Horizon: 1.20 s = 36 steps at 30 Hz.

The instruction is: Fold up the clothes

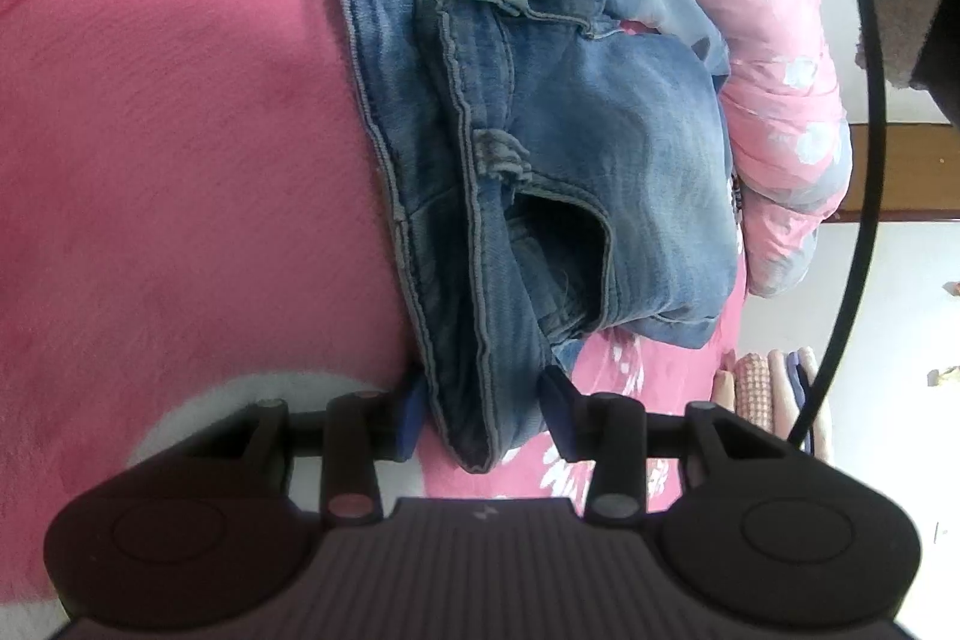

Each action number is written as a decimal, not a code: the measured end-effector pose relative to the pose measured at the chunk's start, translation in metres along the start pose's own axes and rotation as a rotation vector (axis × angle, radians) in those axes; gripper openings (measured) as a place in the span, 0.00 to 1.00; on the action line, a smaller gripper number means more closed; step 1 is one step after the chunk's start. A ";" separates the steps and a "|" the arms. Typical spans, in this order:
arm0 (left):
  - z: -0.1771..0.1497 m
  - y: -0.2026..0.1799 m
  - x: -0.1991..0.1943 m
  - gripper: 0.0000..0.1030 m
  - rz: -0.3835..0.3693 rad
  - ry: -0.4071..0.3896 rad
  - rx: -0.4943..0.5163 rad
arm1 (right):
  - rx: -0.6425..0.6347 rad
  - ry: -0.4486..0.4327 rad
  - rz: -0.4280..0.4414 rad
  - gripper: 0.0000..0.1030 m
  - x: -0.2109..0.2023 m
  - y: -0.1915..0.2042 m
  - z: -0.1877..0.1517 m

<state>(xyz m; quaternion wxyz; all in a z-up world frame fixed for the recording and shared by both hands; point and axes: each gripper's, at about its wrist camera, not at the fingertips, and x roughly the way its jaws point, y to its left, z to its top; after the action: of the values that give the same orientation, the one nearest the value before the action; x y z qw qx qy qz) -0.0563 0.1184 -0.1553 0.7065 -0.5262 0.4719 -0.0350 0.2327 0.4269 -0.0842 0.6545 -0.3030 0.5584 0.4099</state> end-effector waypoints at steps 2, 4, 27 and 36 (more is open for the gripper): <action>-0.001 -0.001 0.000 0.41 -0.002 -0.003 0.003 | -0.007 0.002 -0.038 0.77 0.001 0.006 -0.002; -0.003 0.000 0.000 0.41 -0.001 -0.007 0.006 | -0.016 0.006 -0.071 0.68 -0.001 0.009 -0.005; -0.035 -0.076 -0.046 0.09 0.219 -0.230 0.307 | 0.428 -0.531 -0.108 0.22 -0.210 -0.081 -0.172; -0.080 -0.271 -0.134 0.09 0.106 -0.468 0.650 | 0.772 -0.871 -0.147 0.22 -0.386 -0.151 -0.341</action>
<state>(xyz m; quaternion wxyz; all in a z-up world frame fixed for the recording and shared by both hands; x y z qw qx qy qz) -0.0652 0.0146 0.1397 0.9253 -0.2441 0.2893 -0.0249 0.1843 -0.0136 0.2188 0.9133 0.1158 0.3243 0.2174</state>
